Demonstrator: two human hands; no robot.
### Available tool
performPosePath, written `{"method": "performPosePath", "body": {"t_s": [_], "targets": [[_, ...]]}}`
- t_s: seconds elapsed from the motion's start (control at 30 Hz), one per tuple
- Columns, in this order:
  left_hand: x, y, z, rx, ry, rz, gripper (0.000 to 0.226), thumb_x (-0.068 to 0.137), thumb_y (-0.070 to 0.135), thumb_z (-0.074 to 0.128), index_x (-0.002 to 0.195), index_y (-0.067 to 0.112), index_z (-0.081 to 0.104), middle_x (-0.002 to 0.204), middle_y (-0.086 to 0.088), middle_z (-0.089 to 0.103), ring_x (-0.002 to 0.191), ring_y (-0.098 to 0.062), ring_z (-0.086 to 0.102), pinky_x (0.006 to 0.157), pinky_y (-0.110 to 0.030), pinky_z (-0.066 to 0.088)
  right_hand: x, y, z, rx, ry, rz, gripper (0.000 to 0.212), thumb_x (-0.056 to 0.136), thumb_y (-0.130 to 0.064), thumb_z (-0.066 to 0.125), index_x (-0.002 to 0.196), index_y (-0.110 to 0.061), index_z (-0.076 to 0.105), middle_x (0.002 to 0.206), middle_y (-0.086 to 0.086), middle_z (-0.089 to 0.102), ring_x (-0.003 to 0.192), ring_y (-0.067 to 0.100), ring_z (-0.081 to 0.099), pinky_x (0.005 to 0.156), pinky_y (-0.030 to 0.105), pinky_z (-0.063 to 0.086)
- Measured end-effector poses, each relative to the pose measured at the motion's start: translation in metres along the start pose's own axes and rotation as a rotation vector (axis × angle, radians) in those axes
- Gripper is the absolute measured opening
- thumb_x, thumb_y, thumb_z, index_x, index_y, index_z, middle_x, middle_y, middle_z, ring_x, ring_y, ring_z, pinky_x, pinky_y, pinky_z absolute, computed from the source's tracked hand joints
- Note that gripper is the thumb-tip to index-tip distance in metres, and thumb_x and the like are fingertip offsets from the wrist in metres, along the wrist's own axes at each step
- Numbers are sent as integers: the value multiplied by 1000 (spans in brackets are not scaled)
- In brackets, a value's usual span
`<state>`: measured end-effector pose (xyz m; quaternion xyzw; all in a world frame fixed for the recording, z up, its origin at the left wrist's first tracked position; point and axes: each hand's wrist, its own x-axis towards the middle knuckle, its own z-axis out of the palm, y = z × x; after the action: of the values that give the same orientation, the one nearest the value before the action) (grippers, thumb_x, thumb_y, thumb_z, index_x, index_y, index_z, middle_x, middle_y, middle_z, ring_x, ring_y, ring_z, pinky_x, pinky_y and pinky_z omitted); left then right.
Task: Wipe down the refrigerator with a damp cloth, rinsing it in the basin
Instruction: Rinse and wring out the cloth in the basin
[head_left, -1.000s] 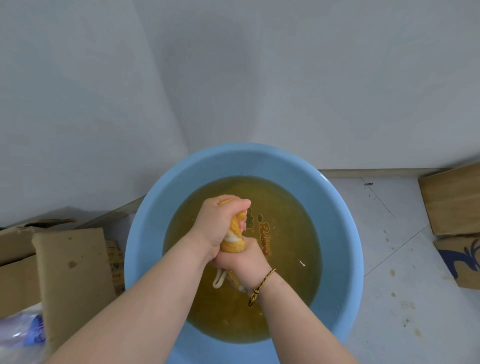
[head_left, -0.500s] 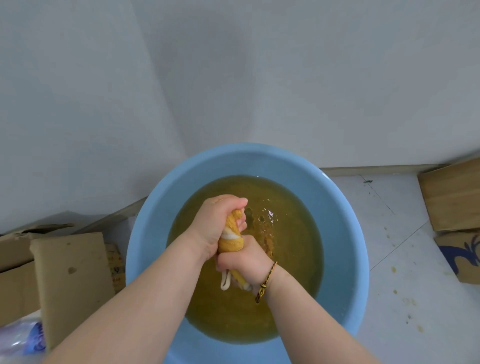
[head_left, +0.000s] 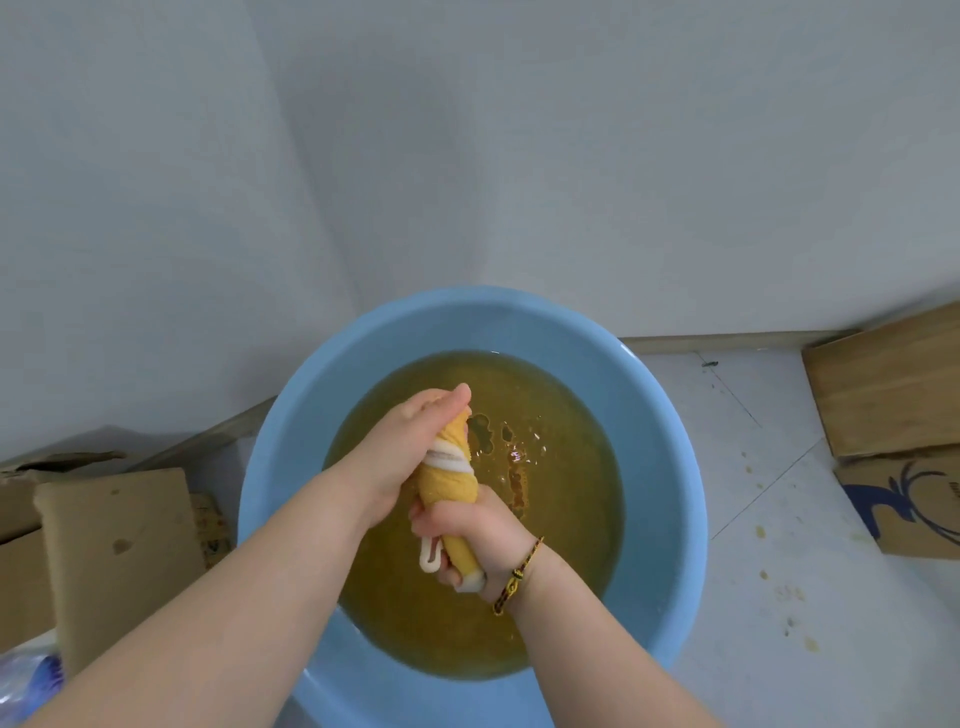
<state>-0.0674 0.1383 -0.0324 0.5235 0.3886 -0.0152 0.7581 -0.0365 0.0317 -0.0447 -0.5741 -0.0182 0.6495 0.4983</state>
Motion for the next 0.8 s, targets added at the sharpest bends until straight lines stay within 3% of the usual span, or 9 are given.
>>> {"method": "performPosePath", "body": {"t_s": [0.13, 0.23, 0.3, 0.4, 0.5, 0.57, 0.67, 0.73, 0.8], "targets": [[-22, 11, 3, -70, -78, -18, 70, 53, 57, 60, 115, 24, 53, 110, -2, 61, 101, -17, 57, 84, -31, 47, -20, -17, -2, 0, 131, -127, 13, 73, -4, 65, 73, -8, 52, 54, 4, 51, 34, 8, 46, 34, 16, 37], [-42, 27, 16, -36, -152, -2, 46, 70, 45, 59, 110, 20, 59, 100, -2, 68, 87, -15, 64, 65, -23, 51, -41, -32, -3, -103, 225, -255, 11, 79, -7, 64, 83, -12, 55, 68, 5, 57, 47, 9, 53, 45, 22, 47], [-52, 41, 28, -21, -158, 38, 28, 78, 34, 58, 101, 18, 64, 94, -2, 71, 85, -15, 66, 68, -25, 51, -57, -40, -5, -150, 265, -340, 37, 69, -16, 69, 101, -10, 53, 78, 4, 58, 60, 11, 57, 55, 24, 51], [-66, 61, 48, -7, -160, 136, 41, 65, 36, 64, 100, 15, 66, 96, -4, 71, 90, -17, 65, 79, -30, 51, -89, -50, -9, -126, 312, -419, 61, 67, -21, 70, 121, -19, 42, 96, -1, 58, 81, 7, 59, 68, 20, 52], [-88, 78, 73, -59, -156, 201, 48, 55, 33, 67, 97, 11, 63, 90, -6, 69, 85, -20, 66, 75, -32, 51, -129, -54, -18, -126, 537, -575, 46, 73, -26, 70, 111, -34, 45, 108, -13, 53, 97, -2, 52, 82, 17, 47], [-102, 84, 89, -39, -150, 232, 51, 50, 32, 70, 95, 11, 61, 88, -6, 67, 86, -23, 65, 79, -38, 52, -155, -58, -22, -153, 704, -676, 29, 84, -17, 64, 100, -37, 50, 105, -19, 52, 97, -3, 51, 87, 20, 44], [-126, 95, 114, 41, -207, 269, 47, 54, 32, 73, 95, 12, 62, 88, -6, 68, 91, -27, 64, 87, -48, 50, -195, -66, -23, -103, 731, -819, 17, 86, -8, 60, 88, -25, 59, 88, -7, 63, 77, -5, 60, 70, 15, 49], [-147, 102, 132, 94, -283, 296, 49, 52, 36, 71, 95, 13, 63, 86, -5, 70, 90, -26, 65, 84, -45, 51, -226, -70, -25, -21, 706, -830, 7, 84, -18, 64, 89, -21, 59, 79, -3, 65, 68, -4, 61, 64, 15, 49], [-166, 105, 147, 129, -374, 314, 48, 54, 42, 69, 93, 13, 66, 86, -6, 71, 85, -23, 66, 77, -39, 52, -251, -70, -34, 78, 626, -760, 23, 77, -30, 58, 97, -18, 60, 74, -5, 67, 67, 3, 63, 65, 20, 52]]}}
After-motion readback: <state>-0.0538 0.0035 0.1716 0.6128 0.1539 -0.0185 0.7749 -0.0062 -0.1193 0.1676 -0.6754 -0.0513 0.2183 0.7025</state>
